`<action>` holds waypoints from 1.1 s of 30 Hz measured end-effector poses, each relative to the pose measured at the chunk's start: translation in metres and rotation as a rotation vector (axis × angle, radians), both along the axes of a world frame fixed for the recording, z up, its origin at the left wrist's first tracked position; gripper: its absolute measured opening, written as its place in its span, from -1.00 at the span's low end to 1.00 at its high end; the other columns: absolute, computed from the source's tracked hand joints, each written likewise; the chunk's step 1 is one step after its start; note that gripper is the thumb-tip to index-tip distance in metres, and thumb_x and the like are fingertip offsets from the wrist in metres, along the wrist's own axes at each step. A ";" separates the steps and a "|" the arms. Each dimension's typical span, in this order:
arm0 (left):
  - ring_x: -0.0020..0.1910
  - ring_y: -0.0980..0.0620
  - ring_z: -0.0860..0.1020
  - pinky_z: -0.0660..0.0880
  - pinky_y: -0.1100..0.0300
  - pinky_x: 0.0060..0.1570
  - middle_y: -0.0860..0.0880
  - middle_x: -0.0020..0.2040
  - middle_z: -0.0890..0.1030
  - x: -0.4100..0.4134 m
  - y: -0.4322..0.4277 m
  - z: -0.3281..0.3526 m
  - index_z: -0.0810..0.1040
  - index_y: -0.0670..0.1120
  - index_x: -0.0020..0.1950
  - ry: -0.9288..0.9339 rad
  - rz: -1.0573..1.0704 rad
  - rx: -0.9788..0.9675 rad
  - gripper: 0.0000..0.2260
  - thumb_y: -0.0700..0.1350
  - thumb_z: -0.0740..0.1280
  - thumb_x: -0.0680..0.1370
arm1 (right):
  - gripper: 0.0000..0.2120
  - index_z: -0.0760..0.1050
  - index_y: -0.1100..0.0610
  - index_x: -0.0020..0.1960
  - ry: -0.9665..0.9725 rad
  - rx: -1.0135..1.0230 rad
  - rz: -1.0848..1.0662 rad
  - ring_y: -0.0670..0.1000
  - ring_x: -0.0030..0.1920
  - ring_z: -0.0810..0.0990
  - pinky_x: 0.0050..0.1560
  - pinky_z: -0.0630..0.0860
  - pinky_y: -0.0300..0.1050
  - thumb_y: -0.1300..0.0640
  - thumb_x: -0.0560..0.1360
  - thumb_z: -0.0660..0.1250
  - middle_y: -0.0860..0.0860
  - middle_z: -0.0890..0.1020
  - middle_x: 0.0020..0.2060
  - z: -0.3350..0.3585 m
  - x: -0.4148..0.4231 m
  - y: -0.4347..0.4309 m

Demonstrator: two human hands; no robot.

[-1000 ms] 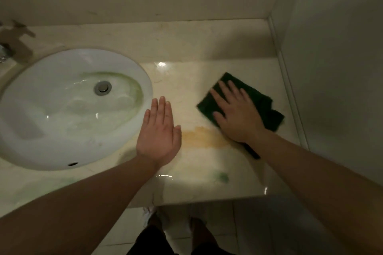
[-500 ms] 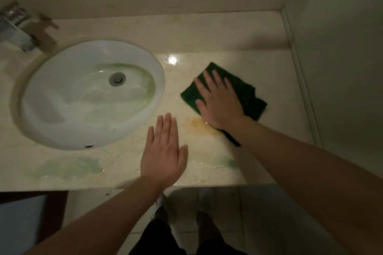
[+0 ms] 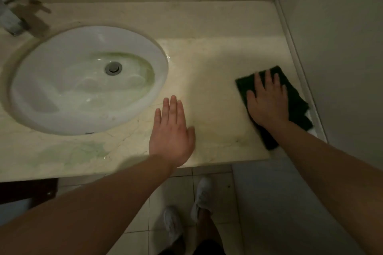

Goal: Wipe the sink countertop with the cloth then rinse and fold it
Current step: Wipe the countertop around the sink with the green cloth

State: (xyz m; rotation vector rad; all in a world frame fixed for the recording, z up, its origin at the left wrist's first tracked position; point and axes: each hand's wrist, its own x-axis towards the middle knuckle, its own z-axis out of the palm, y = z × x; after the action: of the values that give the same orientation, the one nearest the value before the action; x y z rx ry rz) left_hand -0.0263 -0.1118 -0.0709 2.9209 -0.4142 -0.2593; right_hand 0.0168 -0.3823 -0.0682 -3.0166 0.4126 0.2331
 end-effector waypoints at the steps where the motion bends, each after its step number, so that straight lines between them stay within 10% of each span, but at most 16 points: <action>1: 0.56 -0.12 -0.23 -0.11 -0.09 0.53 -0.18 0.59 -0.17 0.000 0.001 0.000 -0.17 -0.20 0.56 -0.008 0.003 0.008 -0.37 0.09 -0.10 0.59 | -0.39 -0.06 0.09 0.59 -0.005 0.004 -0.002 0.21 0.57 -0.05 0.53 -0.06 0.21 -0.13 0.61 -0.07 0.17 -0.01 0.58 -0.001 0.009 0.023; 7: 0.57 -0.13 -0.17 -0.08 -0.08 0.53 -0.18 0.59 -0.14 0.000 0.003 -0.003 -0.16 -0.22 0.56 -0.021 -0.020 0.070 -0.33 0.12 -0.20 0.54 | -0.41 -0.08 0.03 0.59 -0.054 0.094 0.072 0.14 0.58 -0.10 0.53 -0.13 0.15 -0.12 0.61 -0.11 0.12 -0.04 0.59 -0.005 -0.029 0.161; 14: 0.57 -0.12 -0.17 -0.11 -0.07 0.53 -0.18 0.59 -0.13 -0.001 0.004 -0.002 -0.16 -0.21 0.57 -0.024 -0.010 0.008 -0.40 0.03 -0.09 0.60 | -0.40 0.03 0.11 0.58 -0.056 -0.045 -0.101 0.20 0.54 0.09 0.49 0.12 0.22 -0.07 0.59 -0.11 0.18 0.12 0.56 -0.002 -0.081 0.017; 24: 0.57 -0.10 -0.12 -0.11 -0.06 0.53 -0.16 0.59 -0.02 -0.016 0.080 0.017 -0.03 -0.18 0.58 -0.024 0.019 -0.074 -0.39 0.08 -0.09 0.58 | -0.42 -0.10 0.09 0.59 -0.059 0.003 -0.364 0.17 0.57 -0.06 0.54 -0.09 0.18 -0.08 0.63 -0.11 0.15 -0.02 0.58 -0.003 -0.055 0.007; 33: 0.57 -0.07 -0.19 -0.16 -0.03 0.53 -0.14 0.60 -0.12 -0.022 0.097 0.002 -0.13 -0.16 0.58 -0.022 -0.004 0.038 -0.39 0.08 -0.10 0.60 | -0.39 -0.10 0.09 0.59 -0.050 0.023 0.042 0.20 0.57 -0.07 0.53 -0.06 0.19 -0.11 0.61 -0.13 0.18 -0.03 0.58 0.000 0.000 0.157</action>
State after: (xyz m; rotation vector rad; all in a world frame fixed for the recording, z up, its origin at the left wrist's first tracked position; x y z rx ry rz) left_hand -0.0484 -0.0147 -0.0689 2.9632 -0.4223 -0.2387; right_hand 0.0168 -0.2254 -0.0679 -3.0042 0.3403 0.1642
